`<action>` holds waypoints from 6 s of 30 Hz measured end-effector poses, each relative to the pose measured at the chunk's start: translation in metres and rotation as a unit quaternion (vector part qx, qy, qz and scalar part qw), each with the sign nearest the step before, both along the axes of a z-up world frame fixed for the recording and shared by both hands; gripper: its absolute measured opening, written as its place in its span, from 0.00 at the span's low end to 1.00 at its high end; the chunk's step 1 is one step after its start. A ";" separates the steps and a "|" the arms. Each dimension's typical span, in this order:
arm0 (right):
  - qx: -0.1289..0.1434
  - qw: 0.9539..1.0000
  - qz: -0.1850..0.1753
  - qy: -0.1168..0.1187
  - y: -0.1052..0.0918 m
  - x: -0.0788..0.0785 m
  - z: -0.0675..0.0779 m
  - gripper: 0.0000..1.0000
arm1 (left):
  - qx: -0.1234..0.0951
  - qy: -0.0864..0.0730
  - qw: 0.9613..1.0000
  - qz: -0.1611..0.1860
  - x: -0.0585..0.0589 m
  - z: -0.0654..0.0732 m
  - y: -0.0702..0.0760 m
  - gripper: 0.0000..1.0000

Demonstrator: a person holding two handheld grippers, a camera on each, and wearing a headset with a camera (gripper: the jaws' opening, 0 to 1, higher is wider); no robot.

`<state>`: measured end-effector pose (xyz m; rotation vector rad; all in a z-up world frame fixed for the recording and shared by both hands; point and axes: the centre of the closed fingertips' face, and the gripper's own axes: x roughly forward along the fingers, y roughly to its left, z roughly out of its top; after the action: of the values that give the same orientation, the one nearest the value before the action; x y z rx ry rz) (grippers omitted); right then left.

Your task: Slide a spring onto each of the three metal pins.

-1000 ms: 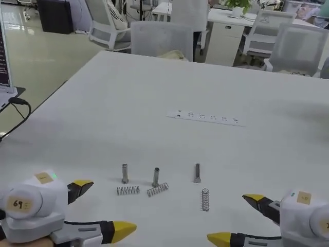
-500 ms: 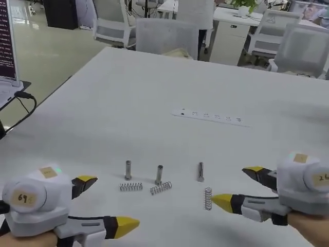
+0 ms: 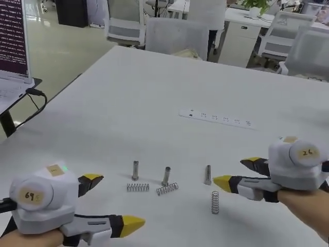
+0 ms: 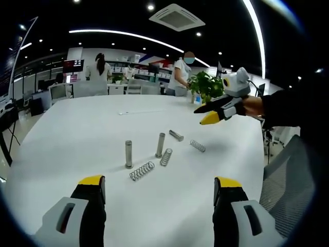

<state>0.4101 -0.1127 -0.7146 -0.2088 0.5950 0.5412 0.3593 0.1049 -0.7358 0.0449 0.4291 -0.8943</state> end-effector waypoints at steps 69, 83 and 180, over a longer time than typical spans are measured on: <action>-0.079 0.980 -0.071 0.170 0.015 0.056 -0.074 0.14 | -0.009 0.005 1.000 -0.011 -0.001 0.000 -0.003 0.77; -0.119 0.976 -0.055 0.175 0.017 0.057 -0.075 0.09 | -0.009 0.007 1.000 -0.013 -0.002 0.000 -0.004 0.76; -0.036 0.992 -0.035 0.119 0.030 -0.009 -0.036 0.06 | 0.005 -0.011 0.999 -0.044 -0.012 0.011 -0.016 0.72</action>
<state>0.4013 -0.0827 -0.7508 -0.1929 0.8517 0.4811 0.3469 0.0893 -0.7244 0.0827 0.4128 -0.9773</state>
